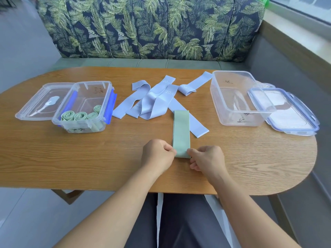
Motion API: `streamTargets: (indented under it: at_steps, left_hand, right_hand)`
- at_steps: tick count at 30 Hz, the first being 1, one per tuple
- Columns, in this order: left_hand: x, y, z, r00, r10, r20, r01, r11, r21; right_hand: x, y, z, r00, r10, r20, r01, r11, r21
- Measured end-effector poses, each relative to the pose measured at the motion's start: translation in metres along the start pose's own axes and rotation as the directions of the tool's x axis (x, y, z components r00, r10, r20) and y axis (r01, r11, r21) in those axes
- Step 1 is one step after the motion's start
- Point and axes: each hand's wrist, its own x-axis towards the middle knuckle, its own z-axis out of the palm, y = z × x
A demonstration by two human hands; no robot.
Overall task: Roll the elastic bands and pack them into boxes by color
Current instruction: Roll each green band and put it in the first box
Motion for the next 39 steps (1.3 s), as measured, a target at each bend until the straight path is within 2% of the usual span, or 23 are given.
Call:
streamTargets:
  at_steps: [4,8,11,17,22,27,32,35,39]
  left_hand:
    - [-0.014,-0.003,0.000,0.999,0.028,0.019,-0.029,0.998,0.060]
    - [-0.021,-0.002,0.000,0.983,0.164,0.081,-0.179,0.950,0.255]
    - [-0.020,-0.002,0.001,0.974,0.213,0.076,-0.226,0.923,0.310]
    - [-0.010,0.001,0.002,0.967,0.227,0.118,-0.251,0.929,0.273]
    - [0.000,0.005,-0.003,0.974,0.169,0.152,-0.206,0.940,0.274]
    - [0.007,0.008,-0.003,0.977,0.156,0.143,-0.188,0.950,0.249]
    - [0.008,0.004,-0.003,0.996,0.086,0.003,-0.086,0.992,0.088]
    - [0.008,0.004,-0.001,1.000,0.004,-0.003,-0.004,0.999,-0.032]
    - [0.011,0.006,0.000,0.999,-0.029,0.018,0.029,0.998,-0.058]
  right_hand:
    - [-0.014,0.007,-0.004,1.000,-0.024,-0.001,0.024,0.998,-0.052]
    - [-0.018,0.003,-0.004,0.999,-0.036,-0.013,0.034,0.994,-0.106]
    - [-0.017,-0.001,-0.005,0.999,-0.039,-0.020,0.036,0.990,-0.134]
    - [-0.013,-0.005,-0.003,0.999,-0.031,-0.035,0.025,0.984,-0.174]
    - [-0.016,0.001,0.001,0.991,-0.100,-0.088,0.086,0.985,-0.150]
    - [-0.015,0.001,0.004,0.993,-0.069,-0.093,0.058,0.992,-0.113]
    - [-0.012,-0.005,0.004,0.996,-0.037,-0.079,0.029,0.995,-0.096]
    - [-0.012,-0.005,0.003,0.997,-0.038,-0.065,0.032,0.995,-0.091]
    - [-0.012,-0.004,0.002,0.997,-0.051,-0.061,0.046,0.995,-0.088]
